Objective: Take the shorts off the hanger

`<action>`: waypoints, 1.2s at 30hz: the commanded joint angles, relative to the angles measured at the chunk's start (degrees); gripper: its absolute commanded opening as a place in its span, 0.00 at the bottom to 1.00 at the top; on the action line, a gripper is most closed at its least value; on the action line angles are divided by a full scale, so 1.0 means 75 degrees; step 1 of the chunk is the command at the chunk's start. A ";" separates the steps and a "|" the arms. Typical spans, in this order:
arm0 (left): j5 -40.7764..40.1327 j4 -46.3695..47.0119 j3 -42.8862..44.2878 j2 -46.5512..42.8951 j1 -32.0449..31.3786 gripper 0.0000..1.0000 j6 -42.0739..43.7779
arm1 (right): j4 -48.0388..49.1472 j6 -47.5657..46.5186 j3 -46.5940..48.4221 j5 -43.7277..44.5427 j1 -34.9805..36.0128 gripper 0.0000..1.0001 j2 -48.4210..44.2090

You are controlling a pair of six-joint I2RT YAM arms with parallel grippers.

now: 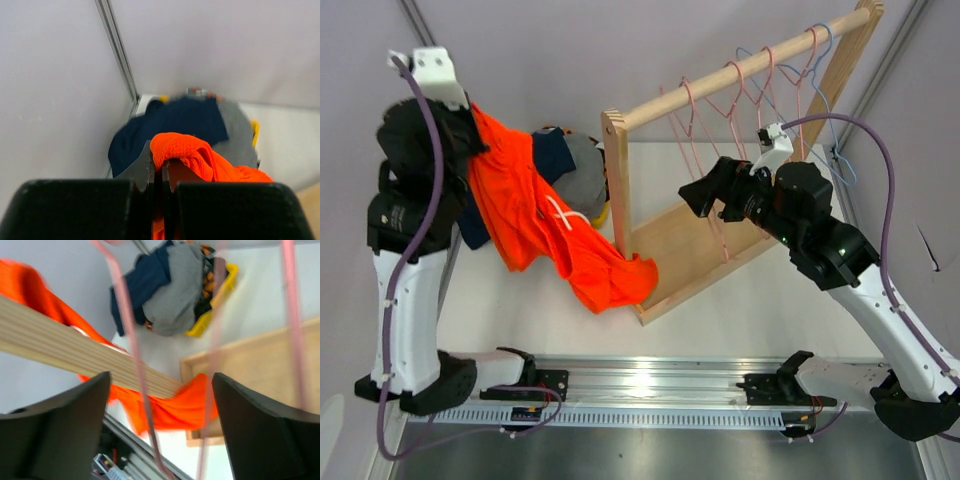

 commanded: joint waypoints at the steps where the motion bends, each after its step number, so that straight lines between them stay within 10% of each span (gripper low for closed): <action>1: 0.0929 0.0929 0.2157 0.0868 0.0726 0.00 -0.0028 | -0.0304 -0.0130 -0.0208 -0.0292 -0.0260 0.99 0.0043; 18: 0.4246 0.4992 0.4803 0.5278 0.2333 0.00 -0.1610 | 0.0703 -0.0013 -0.2375 -0.1968 -0.1175 1.00 -0.0086; 23: 0.4843 0.5405 0.3610 0.5585 0.2322 0.00 -0.2243 | 0.1172 -0.0012 -0.2997 -0.2191 -0.1116 0.99 -0.0098; 32: 0.4493 0.8253 -0.3990 0.3534 0.2217 0.00 -0.2946 | 0.1266 -0.0247 -0.2834 -0.2273 -0.1140 0.99 0.0019; 36: 0.4130 0.7728 -0.4362 0.3650 0.2205 0.00 -0.3133 | 0.1255 -0.0200 -0.2881 -0.2273 -0.1151 0.99 -0.0109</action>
